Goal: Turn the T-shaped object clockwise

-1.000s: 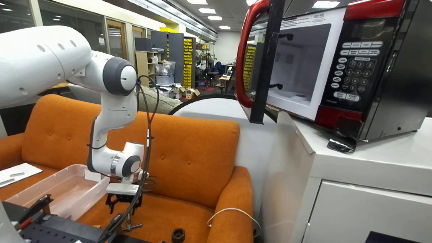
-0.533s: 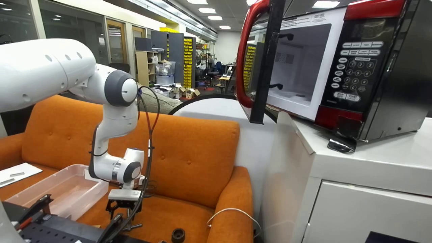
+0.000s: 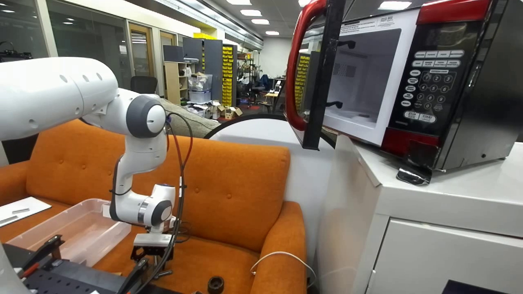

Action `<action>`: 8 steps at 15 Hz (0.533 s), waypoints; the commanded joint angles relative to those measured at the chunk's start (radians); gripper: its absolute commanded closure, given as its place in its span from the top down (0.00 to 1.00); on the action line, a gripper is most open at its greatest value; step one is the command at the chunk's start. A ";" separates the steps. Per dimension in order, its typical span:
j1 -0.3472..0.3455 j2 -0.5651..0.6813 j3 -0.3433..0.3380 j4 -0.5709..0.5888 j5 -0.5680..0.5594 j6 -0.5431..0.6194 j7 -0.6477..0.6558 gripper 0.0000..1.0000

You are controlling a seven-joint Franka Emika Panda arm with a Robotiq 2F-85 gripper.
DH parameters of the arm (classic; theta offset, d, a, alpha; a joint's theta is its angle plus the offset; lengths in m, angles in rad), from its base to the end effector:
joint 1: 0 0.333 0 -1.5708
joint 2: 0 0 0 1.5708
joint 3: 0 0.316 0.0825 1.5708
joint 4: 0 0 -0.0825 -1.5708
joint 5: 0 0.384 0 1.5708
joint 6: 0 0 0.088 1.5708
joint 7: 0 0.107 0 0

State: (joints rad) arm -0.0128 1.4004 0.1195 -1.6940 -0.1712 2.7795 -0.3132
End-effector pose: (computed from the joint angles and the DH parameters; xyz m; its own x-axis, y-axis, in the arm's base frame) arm 0.4759 0.0741 -0.1983 0.8358 0.4932 -0.2412 0.4573 -0.8685 -0.1912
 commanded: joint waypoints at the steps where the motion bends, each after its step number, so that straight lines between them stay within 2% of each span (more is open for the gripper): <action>1: 0.028 0.033 -0.018 0.051 -0.013 -0.014 0.009 1.00; 3: 0.038 0.052 -0.026 0.069 -0.007 -0.012 0.022 0.97; 4: 0.043 0.061 -0.032 0.075 -0.003 -0.003 0.033 0.74; 6: 0.048 0.070 -0.037 0.086 -0.001 -0.002 0.046 0.69; 8: 0.052 0.068 -0.044 0.091 -0.001 -0.002 0.058 0.55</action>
State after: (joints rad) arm 0.0238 1.4473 0.0914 -1.6312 -0.1709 2.7804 -0.2806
